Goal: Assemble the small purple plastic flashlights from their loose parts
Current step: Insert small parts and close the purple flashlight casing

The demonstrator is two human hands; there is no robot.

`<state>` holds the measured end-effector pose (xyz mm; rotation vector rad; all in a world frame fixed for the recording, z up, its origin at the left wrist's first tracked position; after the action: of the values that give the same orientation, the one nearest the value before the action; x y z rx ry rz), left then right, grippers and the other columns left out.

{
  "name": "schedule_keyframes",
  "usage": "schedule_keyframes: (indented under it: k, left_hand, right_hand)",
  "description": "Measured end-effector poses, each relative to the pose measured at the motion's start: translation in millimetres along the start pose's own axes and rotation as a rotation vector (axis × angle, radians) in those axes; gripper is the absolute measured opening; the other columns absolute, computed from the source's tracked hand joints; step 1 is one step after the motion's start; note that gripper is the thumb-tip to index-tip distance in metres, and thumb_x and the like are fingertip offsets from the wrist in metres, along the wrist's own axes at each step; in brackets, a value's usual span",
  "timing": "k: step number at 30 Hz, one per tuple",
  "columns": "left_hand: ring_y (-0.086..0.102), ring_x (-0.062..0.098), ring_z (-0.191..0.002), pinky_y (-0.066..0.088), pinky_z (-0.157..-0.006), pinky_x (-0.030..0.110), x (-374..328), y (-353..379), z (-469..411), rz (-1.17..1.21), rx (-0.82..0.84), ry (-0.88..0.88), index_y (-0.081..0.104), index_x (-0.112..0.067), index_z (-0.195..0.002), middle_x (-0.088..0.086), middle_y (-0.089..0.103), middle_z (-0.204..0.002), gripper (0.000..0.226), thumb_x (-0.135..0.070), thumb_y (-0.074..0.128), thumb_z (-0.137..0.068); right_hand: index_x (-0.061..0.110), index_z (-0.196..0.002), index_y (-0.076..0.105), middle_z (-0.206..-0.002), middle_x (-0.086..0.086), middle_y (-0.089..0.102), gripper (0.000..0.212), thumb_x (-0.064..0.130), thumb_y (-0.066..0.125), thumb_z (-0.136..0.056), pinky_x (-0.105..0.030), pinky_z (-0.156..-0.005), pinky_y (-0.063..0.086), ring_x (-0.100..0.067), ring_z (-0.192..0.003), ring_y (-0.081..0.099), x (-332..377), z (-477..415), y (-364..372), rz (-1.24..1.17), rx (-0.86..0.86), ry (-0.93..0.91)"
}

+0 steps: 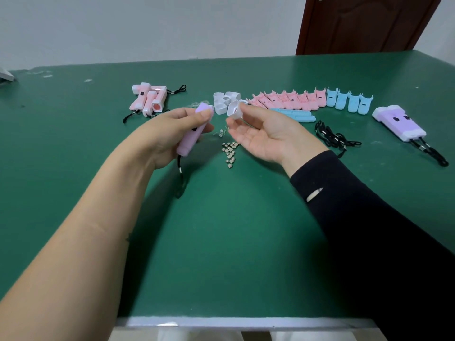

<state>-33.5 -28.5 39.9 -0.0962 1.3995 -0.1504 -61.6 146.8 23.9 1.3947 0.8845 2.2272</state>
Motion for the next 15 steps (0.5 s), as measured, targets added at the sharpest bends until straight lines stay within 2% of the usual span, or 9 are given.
schedule_keyframes:
  k: [6,11,13,15]
  left_hand:
    - [0.064,0.003,-0.067,0.04,-0.057,0.022,-1.4,0.0,0.0,-0.002,0.026,0.042,0.061,-0.024,-0.1,-0.006,0.066,-0.097,0.01,-0.033,0.058,-0.096]
    - [0.064,0.0,-0.07,0.031,-0.069,0.03,-4.6,-0.5,2.0,-0.095,-0.043,0.148,0.068,-0.024,-0.096,-0.014,0.067,-0.085,0.01,-0.032,0.067,-0.09]
    - [0.064,-0.001,-0.07,0.031,-0.067,0.03,-5.2,-0.2,2.8,-0.129,-0.083,0.174,0.069,-0.027,-0.094,-0.012,0.067,-0.083,0.01,-0.034,0.07,-0.088]
    - [0.063,-0.002,-0.067,0.032,-0.057,0.024,-5.9,0.4,2.8,-0.162,-0.116,0.205,0.07,-0.029,-0.093,-0.012,0.067,-0.08,0.008,-0.033,0.071,-0.087]
  right_hand:
    - [0.002,-0.091,0.065,-0.067,-0.012,0.07,0.004,0.006,0.065,-0.089,-0.033,-0.062,0.06,-0.022,-0.06,0.07,-0.4,-1.9,-3.5,0.007,0.011,-0.012]
    - [0.003,-0.092,0.065,-0.07,-0.011,0.071,0.004,0.004,0.065,-0.088,-0.031,-0.066,0.06,-0.02,-0.062,0.07,0.4,-1.3,-3.7,0.035,0.028,-0.03]
    - [0.003,-0.092,0.065,-0.071,-0.011,0.071,0.005,0.004,0.065,-0.088,-0.031,-0.068,0.06,-0.02,-0.065,0.071,0.4,-0.8,-2.9,0.063,0.032,-0.038]
    - [0.004,-0.09,0.065,-0.071,-0.01,0.071,0.002,0.005,0.065,-0.088,-0.03,-0.068,0.06,-0.019,-0.066,0.071,0.3,-0.5,-1.7,0.105,0.034,-0.053]
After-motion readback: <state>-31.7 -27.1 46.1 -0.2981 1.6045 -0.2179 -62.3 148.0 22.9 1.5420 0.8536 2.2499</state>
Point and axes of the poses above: each hand's wrist, its own z-axis away from the middle knuckle, its own y-axis out of the palm, x = y × z, the point moved 2 cm from there along -z, towards the middle knuckle
